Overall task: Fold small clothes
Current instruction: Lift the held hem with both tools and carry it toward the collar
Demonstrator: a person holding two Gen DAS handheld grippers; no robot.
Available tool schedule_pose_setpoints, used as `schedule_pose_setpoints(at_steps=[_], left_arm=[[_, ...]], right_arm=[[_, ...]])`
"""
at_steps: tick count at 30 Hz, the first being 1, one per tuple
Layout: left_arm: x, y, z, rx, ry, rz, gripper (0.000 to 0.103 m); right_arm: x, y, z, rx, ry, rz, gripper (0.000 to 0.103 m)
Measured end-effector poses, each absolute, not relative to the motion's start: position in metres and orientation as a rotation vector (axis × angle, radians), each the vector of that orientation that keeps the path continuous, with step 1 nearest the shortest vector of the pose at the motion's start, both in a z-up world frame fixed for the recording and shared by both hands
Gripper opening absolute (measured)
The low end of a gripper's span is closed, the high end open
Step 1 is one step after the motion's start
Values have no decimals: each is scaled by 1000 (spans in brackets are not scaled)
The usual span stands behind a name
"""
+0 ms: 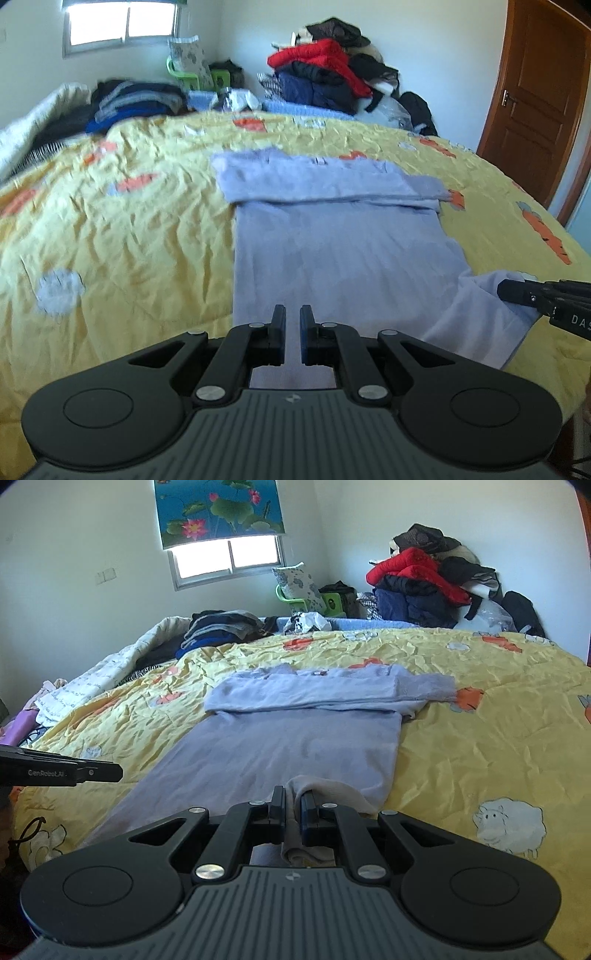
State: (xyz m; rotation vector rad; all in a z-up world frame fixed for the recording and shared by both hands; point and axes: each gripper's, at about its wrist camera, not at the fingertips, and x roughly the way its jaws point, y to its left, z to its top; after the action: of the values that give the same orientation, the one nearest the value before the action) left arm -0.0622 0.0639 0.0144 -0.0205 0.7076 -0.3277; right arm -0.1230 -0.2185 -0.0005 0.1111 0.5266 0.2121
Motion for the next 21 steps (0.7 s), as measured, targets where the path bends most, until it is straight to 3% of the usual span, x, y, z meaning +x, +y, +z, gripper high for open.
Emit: schedule_pose_setpoints(at_steps=[3, 6, 8, 9, 10, 11, 17, 21], left_arm=[[-57, 85, 2, -112, 778, -340, 9], [-49, 107, -17, -192, 879, -356, 20], [-47, 117, -27, -226, 920, -359, 44], [-49, 123, -29, -248, 905, -388, 50], [-53, 125, -29, -259, 901, -410, 71], [-55, 125, -29, -263, 900, -440, 82], [-69, 104, -31, -160, 891, -540, 84], [-75, 85, -31, -119, 892, -587, 83]], right_arm=[[-126, -223, -6, 108, 562, 211, 12], [-129, -231, -17, 128, 624, 226, 19], [-130, -237, -25, 145, 666, 229, 34], [-130, -242, -29, 164, 686, 236, 38], [-132, -245, -32, 185, 694, 242, 45], [-134, -249, -34, 211, 704, 248, 50], [-138, -265, -43, 324, 736, 268, 54], [-138, -248, -43, 302, 750, 333, 49]])
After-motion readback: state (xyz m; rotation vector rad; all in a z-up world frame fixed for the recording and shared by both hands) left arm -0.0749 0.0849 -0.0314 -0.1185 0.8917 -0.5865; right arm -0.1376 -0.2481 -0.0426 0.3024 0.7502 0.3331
